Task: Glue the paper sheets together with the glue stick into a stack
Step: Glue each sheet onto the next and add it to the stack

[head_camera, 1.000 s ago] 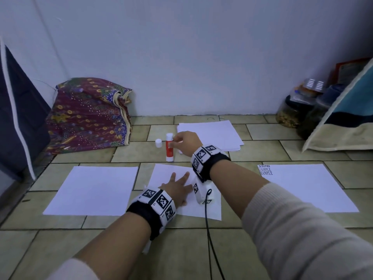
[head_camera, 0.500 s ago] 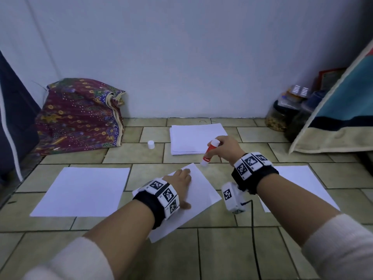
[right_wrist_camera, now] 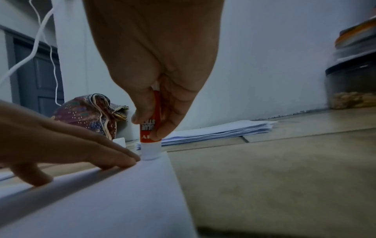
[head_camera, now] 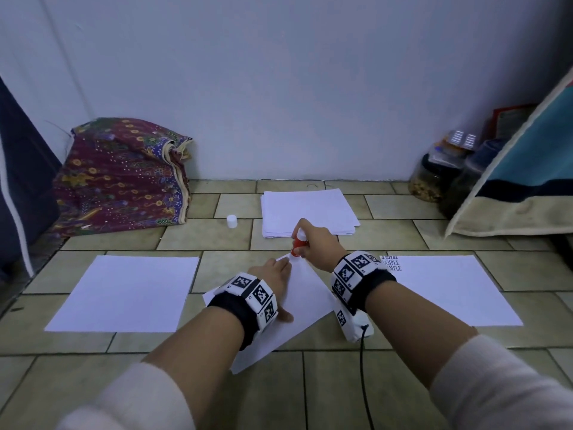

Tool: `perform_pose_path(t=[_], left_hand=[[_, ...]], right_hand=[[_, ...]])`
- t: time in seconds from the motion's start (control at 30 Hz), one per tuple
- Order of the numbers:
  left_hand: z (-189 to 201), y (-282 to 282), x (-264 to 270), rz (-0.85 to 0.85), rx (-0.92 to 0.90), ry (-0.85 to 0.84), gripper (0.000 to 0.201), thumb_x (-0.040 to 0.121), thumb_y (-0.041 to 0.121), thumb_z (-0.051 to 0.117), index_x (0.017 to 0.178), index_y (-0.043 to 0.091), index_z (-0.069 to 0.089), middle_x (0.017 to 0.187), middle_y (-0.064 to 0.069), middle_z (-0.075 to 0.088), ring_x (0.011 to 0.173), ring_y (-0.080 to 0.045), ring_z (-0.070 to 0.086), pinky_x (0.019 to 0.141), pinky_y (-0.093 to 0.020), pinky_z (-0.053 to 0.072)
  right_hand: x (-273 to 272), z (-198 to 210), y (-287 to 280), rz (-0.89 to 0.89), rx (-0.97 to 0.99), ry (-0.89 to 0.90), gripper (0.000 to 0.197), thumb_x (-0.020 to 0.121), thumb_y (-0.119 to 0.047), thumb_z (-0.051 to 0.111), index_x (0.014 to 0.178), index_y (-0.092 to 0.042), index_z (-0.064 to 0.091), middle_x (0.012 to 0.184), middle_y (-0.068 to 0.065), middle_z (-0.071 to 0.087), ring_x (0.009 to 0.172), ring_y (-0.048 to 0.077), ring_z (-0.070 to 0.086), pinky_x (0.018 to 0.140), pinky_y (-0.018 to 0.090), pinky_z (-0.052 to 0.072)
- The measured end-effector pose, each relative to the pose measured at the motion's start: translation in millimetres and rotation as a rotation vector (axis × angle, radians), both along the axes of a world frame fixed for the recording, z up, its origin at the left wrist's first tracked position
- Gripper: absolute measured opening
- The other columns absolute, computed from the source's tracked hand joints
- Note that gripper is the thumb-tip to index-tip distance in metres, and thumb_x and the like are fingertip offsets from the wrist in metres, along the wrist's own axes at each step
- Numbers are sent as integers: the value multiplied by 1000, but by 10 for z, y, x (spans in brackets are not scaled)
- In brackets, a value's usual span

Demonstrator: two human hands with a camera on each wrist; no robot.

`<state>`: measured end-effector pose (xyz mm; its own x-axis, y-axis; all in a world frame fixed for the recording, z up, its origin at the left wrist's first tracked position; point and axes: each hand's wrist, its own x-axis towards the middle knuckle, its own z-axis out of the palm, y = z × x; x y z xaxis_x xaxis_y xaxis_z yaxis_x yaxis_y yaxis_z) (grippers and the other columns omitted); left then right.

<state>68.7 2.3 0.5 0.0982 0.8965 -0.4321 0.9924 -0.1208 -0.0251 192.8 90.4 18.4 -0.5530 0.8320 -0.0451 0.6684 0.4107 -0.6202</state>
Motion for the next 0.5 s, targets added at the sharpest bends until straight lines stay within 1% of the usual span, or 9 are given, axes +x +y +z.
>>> perform_pose_path(t=[0.07, 0.1, 0.23, 0.33, 0.43, 0.5], left_hand=[[47, -16, 22, 1, -5, 8, 118, 71, 64, 71, 152, 10, 5, 158, -5, 14, 136, -24, 31, 96, -40, 43], [73, -25, 33, 6, -9, 10, 116, 72, 62, 71, 152, 10, 5, 157, -5, 15, 136, -23, 30, 97, -40, 43], [154, -56, 71, 9, -4, 15, 112, 75, 59, 71, 152, 9, 6, 154, -7, 19, 136, -23, 30, 97, -40, 42], [165, -62, 76, 10, -8, 17, 113, 76, 58, 71, 153, 9, 4, 156, -7, 16, 138, -23, 28, 99, -39, 41], [149, -51, 68, -3, -8, 31, 114, 75, 60, 70, 152, 9, 4, 159, -5, 10, 141, -21, 22, 100, -39, 41], [136, -41, 61, -19, -8, 34, 114, 75, 61, 70, 152, 8, 5, 160, -3, 8, 142, -20, 20, 101, -40, 40]], right_hand=[[17, 18, 10, 35, 18, -35, 26, 87, -4, 61, 110, -11, 49, 106, 13, 65, 99, 28, 60, 82, 34, 49], [25, 35, 15, 57, 22, -62, 27, 88, -3, 61, 111, -11, 49, 108, 13, 64, 101, 29, 59, 85, 37, 50], [56, 98, 14, 133, 35, -157, 31, 88, -6, 63, 114, -11, 48, 114, 13, 60, 103, 28, 57, 83, 33, 46], [126, 104, -10, 177, 28, -180, 29, 88, -6, 64, 112, -12, 48, 112, 12, 61, 102, 29, 58, 82, 33, 47], [233, 96, -57, 224, 20, -191, 27, 87, -7, 65, 107, -15, 49, 109, 10, 65, 101, 27, 59, 86, 36, 49], [322, 96, -109, 250, 2, -185, 26, 87, -7, 65, 105, -15, 50, 107, 8, 66, 99, 24, 60, 84, 33, 48]])
